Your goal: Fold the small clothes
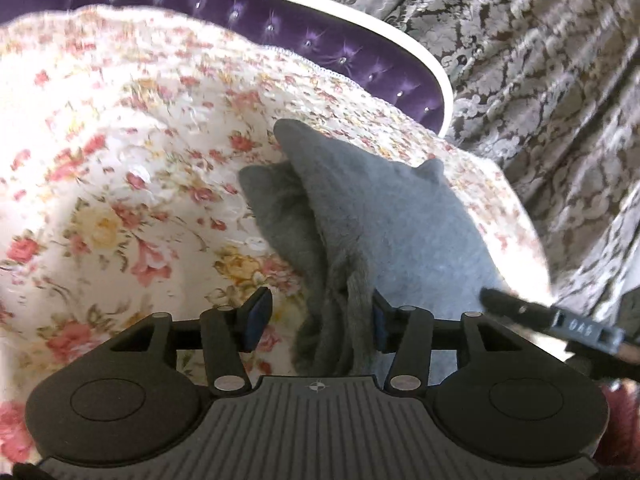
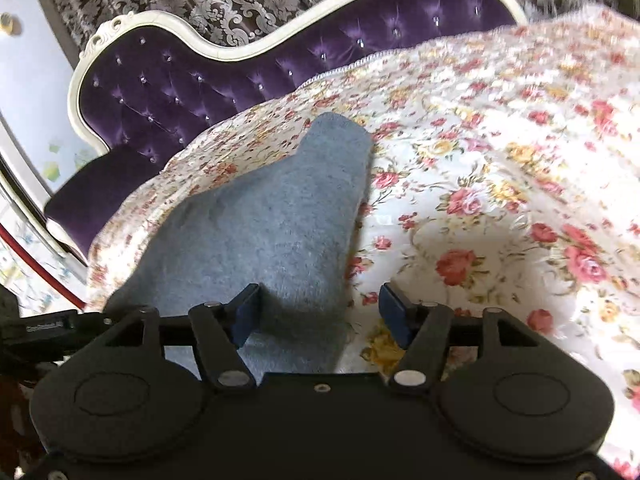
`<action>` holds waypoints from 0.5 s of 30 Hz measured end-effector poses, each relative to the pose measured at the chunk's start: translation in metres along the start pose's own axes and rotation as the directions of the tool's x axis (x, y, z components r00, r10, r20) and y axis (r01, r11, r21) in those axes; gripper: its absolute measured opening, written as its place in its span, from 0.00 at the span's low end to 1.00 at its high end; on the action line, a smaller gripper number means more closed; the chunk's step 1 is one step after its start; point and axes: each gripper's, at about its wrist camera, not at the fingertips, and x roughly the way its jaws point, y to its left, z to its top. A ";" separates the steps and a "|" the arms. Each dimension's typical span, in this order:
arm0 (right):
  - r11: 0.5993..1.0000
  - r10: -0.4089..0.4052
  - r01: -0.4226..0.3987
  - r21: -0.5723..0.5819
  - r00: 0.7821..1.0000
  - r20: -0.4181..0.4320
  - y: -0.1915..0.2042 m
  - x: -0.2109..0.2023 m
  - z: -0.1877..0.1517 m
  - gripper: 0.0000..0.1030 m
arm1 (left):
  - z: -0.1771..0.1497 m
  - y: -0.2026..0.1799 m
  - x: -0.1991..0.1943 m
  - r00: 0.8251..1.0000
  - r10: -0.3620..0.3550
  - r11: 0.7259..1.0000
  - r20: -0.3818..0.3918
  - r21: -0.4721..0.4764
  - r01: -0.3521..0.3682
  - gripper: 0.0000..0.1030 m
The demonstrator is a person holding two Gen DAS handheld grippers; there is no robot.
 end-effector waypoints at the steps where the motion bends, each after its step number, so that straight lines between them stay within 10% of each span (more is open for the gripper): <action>1: 1.000 -0.013 0.014 -0.016 1.000 0.007 0.003 -0.001 -0.001 0.68 | -0.001 -0.003 -0.003 1.000 0.017 1.000 0.008 0.015 -0.017 0.50; 9: 0.982 -0.071 0.089 -0.164 0.991 0.112 0.025 -0.027 0.000 0.73 | 0.011 -0.045 -0.038 0.974 0.085 0.970 0.210 0.207 -0.130 0.50; 15: 0.977 -0.002 0.038 -0.211 0.985 0.172 0.036 -0.035 0.011 0.61 | 0.031 -0.072 -0.012 0.973 0.012 0.955 0.230 0.287 -0.079 0.50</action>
